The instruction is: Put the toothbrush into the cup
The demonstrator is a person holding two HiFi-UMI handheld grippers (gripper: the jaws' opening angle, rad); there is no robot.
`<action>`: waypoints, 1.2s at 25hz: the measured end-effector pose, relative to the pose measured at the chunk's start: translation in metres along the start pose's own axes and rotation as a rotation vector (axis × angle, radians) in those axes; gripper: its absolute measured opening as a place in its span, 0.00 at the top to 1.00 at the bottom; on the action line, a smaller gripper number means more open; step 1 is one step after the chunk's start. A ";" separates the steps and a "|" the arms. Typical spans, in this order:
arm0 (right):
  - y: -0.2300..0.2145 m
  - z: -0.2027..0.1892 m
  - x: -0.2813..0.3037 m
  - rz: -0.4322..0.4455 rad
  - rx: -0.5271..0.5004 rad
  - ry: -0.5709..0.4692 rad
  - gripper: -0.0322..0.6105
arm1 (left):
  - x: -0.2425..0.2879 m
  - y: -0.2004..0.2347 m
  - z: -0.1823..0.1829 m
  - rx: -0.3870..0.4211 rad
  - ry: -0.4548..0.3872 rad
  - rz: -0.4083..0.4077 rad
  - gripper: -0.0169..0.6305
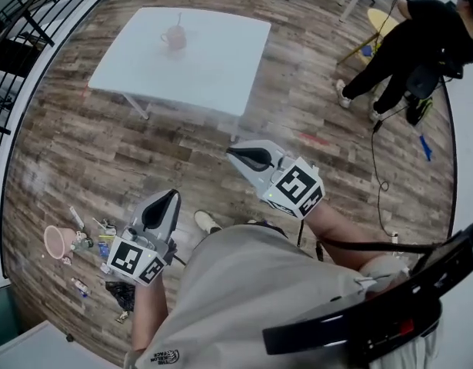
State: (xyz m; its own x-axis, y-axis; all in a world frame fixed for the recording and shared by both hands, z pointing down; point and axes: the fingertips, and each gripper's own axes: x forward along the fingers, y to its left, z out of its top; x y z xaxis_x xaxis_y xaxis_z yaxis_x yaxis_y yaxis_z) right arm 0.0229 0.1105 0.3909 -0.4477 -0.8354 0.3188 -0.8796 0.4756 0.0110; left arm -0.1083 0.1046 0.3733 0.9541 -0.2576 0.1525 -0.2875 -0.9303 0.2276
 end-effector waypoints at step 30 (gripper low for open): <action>0.019 -0.028 -0.164 0.062 -0.006 -0.055 0.95 | 0.047 -0.162 -0.020 0.024 0.038 -0.043 0.97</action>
State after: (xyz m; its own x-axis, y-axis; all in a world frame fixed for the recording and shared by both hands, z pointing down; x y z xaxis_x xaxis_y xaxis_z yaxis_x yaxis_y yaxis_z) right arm 0.0840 0.2643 0.3651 -0.5094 -0.8183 0.2662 -0.8492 0.5281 -0.0015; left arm -0.0183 0.2483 0.3629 0.9615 -0.2076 0.1800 -0.2439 -0.9465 0.2113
